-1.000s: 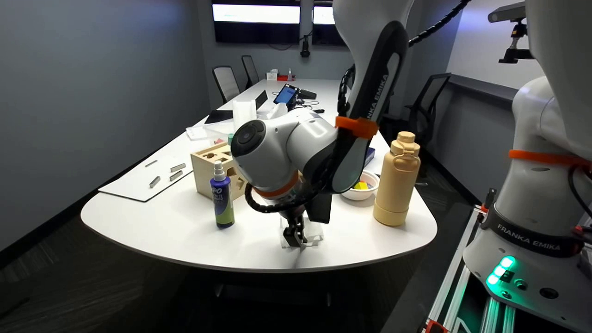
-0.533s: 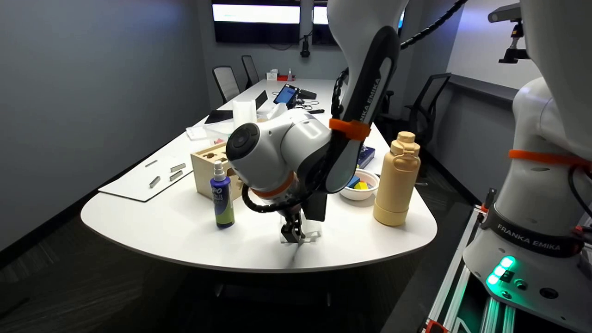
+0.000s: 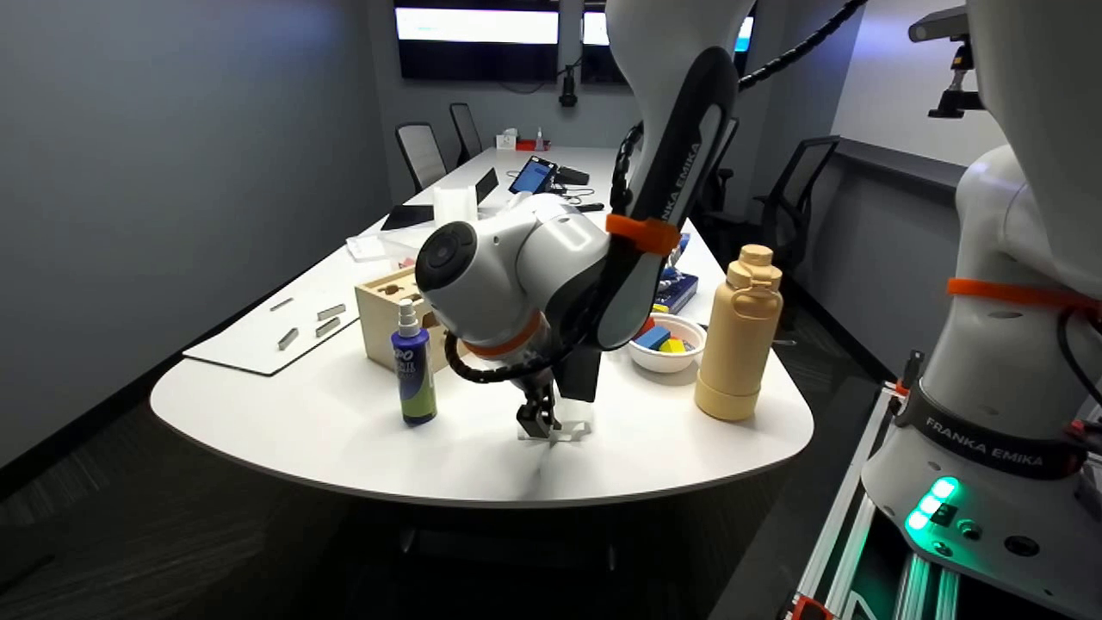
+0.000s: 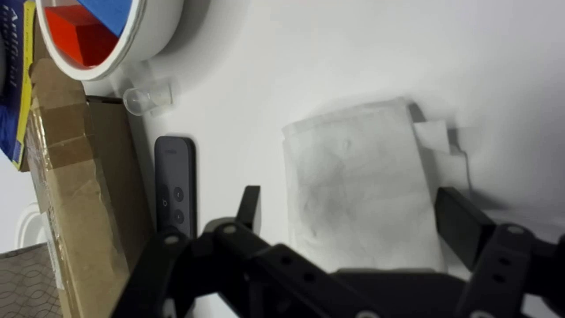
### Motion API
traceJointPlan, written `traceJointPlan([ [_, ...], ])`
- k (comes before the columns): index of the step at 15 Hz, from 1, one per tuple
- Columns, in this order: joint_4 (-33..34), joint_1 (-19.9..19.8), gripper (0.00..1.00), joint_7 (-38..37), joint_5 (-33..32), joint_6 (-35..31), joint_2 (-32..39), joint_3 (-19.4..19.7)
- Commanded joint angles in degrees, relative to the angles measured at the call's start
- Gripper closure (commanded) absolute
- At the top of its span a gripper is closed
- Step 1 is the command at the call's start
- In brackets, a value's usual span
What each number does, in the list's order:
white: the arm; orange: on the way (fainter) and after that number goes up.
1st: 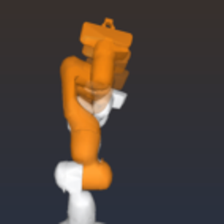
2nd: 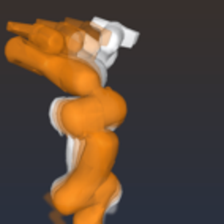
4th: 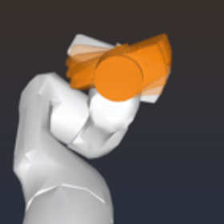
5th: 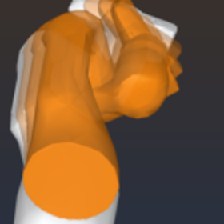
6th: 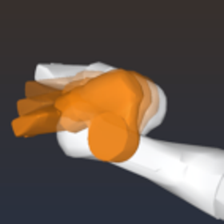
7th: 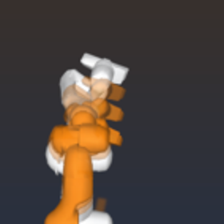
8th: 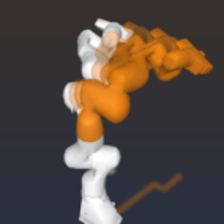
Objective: Unfold the white napkin once.
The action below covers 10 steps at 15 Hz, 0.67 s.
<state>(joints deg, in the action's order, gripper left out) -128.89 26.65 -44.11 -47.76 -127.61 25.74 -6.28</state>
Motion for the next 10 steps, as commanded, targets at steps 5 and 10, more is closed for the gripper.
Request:
traceJointPlan([
  [5,0.3,-1.6,0.0,-3.1,-3.1,2.4,-1.4,-0.5],
  [10,0.4,-2.4,0.0,-4.1,-4.2,3.2,-2.2,-0.7],
])
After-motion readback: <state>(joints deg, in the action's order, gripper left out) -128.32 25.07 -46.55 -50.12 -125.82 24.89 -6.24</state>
